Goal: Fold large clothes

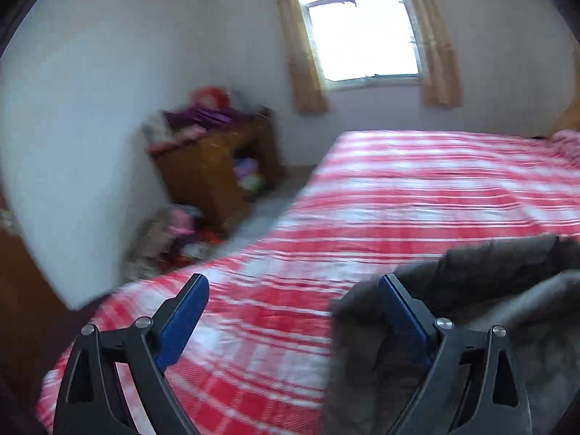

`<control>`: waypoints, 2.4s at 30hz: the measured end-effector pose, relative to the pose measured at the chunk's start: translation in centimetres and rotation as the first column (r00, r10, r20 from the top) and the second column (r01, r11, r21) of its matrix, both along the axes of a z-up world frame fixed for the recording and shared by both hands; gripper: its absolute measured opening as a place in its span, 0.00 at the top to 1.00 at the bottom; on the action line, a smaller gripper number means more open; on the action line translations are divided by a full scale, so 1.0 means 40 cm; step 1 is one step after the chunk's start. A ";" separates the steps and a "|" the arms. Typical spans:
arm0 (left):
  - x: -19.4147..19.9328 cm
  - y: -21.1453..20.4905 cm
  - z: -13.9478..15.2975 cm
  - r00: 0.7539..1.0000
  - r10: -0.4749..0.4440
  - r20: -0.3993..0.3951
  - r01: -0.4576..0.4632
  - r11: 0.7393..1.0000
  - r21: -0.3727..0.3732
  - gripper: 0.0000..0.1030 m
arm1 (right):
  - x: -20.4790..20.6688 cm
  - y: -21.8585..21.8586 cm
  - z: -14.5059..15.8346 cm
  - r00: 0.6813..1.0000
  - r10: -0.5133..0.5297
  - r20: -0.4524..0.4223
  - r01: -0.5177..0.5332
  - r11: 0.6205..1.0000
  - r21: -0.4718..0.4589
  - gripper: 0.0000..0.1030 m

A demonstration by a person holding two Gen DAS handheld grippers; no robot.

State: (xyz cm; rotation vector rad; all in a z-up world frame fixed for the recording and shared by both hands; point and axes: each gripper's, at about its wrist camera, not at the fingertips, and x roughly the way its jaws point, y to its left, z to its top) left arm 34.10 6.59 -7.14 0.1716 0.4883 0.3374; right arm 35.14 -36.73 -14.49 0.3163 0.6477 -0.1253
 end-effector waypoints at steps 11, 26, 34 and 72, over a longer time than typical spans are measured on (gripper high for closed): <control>0.028 -0.275 -0.081 0.983 -0.183 -0.024 0.185 0.974 0.131 0.08 | -0.114 0.248 0.129 0.989 0.065 0.136 -0.043 0.987 -0.156 0.19; 0.260 -0.208 -0.304 0.981 0.041 -0.187 -0.027 0.997 0.075 0.04 | 0.092 0.358 -0.084 0.979 0.195 -0.065 -0.205 0.956 -0.210 0.19; 0.268 -0.197 -0.330 0.969 0.040 -0.243 -0.032 0.999 0.037 0.01 | 0.079 0.343 -0.100 0.980 0.192 -0.058 -0.199 0.966 -0.163 0.18; 0.286 -0.215 -0.356 0.954 0.081 -0.289 -0.053 0.993 0.105 0.01 | 0.144 0.374 -0.133 0.965 0.163 -0.206 -0.204 0.959 -0.195 0.13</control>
